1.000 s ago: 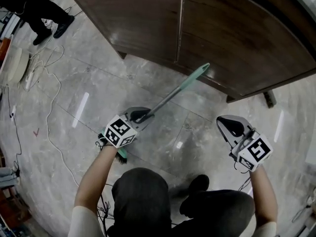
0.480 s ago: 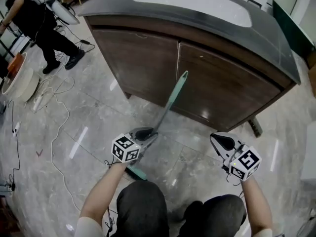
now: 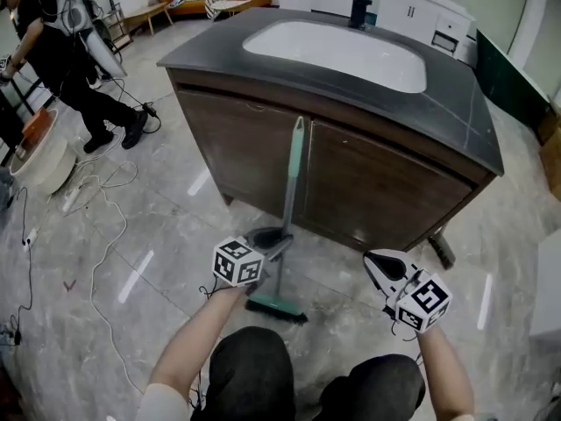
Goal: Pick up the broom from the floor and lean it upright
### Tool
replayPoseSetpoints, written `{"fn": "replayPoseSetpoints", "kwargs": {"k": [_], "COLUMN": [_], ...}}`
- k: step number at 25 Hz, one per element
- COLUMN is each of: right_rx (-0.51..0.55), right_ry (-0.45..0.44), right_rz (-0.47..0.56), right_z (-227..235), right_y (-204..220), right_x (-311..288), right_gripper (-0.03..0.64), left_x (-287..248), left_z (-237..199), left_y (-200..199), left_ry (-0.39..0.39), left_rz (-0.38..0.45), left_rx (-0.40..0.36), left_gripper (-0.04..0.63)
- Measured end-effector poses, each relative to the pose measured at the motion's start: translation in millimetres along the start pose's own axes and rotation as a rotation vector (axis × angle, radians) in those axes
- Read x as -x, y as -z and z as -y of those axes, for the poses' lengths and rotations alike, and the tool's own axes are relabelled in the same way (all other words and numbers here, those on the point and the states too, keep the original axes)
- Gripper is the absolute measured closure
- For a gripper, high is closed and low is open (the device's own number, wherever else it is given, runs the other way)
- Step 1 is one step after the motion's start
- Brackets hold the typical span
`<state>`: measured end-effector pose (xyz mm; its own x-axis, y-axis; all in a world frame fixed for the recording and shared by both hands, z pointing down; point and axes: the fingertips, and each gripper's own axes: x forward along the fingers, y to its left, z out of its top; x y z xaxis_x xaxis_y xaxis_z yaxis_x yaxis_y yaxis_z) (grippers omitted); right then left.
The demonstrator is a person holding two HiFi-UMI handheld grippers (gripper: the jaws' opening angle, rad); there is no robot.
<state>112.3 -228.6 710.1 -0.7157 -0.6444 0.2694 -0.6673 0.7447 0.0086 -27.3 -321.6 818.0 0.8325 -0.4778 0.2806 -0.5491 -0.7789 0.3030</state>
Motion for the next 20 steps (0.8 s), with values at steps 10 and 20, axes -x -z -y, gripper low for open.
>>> {"fn": "replayPoseSetpoints", "kwargs": {"k": [10, 20], "right_rx": [-0.005, -0.023], "right_ry": [0.040, 0.047], "right_rz": [-0.026, -0.023], "right_z": [6, 13], "right_y": [19, 29], "right_x": [23, 26], "right_gripper": [0.621, 0.621], "left_x": [-39, -43], "left_z": [-15, -25], "left_y": [6, 5], "left_ry": [-0.046, -0.108], "left_rz": [-0.020, -0.014], "left_rx": [-0.010, -0.041], "left_gripper": [0.518, 0.484]}}
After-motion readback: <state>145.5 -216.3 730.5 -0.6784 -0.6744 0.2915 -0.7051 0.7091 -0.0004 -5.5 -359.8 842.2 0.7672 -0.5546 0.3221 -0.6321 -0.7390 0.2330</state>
